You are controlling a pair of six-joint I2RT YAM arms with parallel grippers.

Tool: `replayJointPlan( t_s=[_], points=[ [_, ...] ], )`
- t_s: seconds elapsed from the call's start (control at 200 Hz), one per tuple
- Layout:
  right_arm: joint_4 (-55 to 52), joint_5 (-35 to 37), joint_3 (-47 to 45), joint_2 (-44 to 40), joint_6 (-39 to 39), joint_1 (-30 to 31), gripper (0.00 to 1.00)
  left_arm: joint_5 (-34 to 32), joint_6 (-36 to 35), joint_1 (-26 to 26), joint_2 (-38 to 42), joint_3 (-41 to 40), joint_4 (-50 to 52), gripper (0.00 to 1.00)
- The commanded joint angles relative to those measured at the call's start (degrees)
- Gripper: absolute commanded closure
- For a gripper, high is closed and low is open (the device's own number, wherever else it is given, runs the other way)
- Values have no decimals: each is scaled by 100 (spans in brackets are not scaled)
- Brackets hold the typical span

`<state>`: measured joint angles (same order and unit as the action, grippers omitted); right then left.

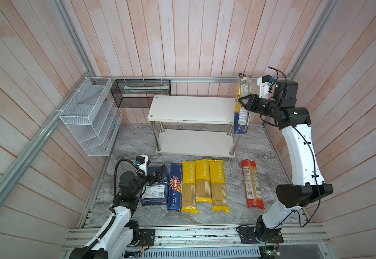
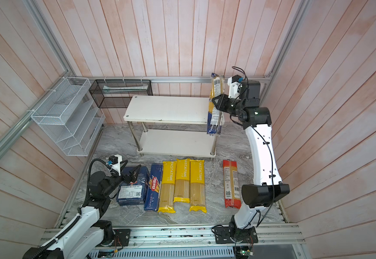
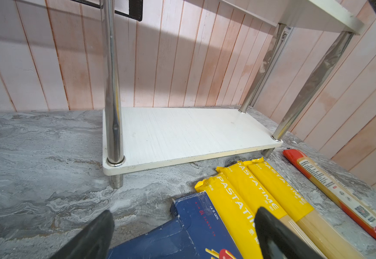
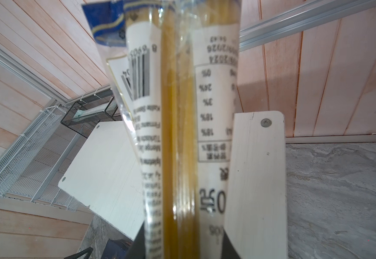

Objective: Arrange pasta packages on shelves
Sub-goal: Place the pasta bag on the shelf.

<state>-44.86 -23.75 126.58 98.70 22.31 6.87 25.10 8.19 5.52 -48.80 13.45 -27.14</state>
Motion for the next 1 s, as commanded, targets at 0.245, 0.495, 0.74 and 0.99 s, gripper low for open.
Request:
replayJointPlan(
  t_s=[0.245,0.495,0.74,0.99],
  points=[
    [835,252,-55,77,96,-11,100,12,21,-26,59,-70,-160,0],
    [1077,509,-212,211,138,-11,100,21,21,-28,39,-62,-160,0],
    [1444,555,-552,176,296,-11,93,23,25,-26,61,-70,-160,0],
    [1551,680,-820,89,275,-11,83,21,24,-32,99,-88,-168,0]
  ],
)
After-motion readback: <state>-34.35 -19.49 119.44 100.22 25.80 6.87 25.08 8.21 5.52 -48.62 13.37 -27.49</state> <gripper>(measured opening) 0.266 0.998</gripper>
